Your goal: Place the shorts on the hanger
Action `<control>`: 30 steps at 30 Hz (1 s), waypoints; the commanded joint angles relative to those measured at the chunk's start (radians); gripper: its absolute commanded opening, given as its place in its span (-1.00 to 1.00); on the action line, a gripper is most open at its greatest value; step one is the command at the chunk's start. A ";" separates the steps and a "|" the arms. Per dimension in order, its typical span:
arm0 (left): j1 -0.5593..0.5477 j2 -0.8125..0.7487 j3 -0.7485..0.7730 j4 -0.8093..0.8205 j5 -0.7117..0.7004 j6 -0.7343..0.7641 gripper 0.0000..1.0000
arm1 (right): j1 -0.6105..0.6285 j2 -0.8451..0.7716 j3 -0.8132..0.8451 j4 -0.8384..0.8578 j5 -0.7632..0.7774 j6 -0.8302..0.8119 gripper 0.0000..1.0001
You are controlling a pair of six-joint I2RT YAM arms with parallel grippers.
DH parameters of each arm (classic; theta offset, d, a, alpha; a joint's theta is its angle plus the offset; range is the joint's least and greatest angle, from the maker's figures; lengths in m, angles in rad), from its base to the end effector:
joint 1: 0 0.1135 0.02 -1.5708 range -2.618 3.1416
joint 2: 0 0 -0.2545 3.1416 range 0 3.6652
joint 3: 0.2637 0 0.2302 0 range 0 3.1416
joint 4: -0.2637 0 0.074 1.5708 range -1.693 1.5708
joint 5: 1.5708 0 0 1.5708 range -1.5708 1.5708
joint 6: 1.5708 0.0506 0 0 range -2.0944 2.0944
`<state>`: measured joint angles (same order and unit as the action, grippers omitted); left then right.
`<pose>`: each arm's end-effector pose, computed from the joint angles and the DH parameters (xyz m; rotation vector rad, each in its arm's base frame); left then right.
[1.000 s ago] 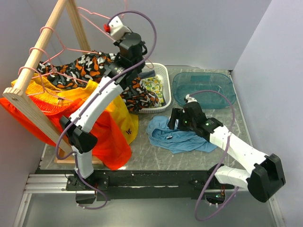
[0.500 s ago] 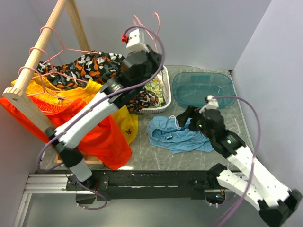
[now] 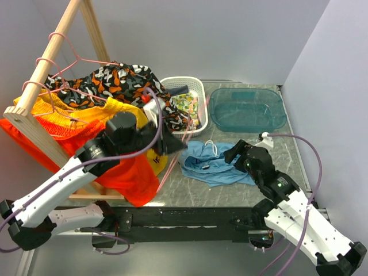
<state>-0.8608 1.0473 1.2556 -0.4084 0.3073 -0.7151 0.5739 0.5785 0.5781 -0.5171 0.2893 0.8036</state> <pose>0.1302 -0.1750 0.4143 0.3932 1.9515 -1.3604 0.1217 0.0615 0.2520 0.4179 2.0684 0.5406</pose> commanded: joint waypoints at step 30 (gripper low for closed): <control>-0.072 0.075 -0.381 0.370 0.383 -0.073 -0.98 | -0.108 0.192 -0.083 -0.006 0.234 0.241 -0.24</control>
<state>-0.9264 1.0889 0.8833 -0.1932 0.6941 -0.7547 0.4782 0.7723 0.5091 -0.6056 0.5274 1.0542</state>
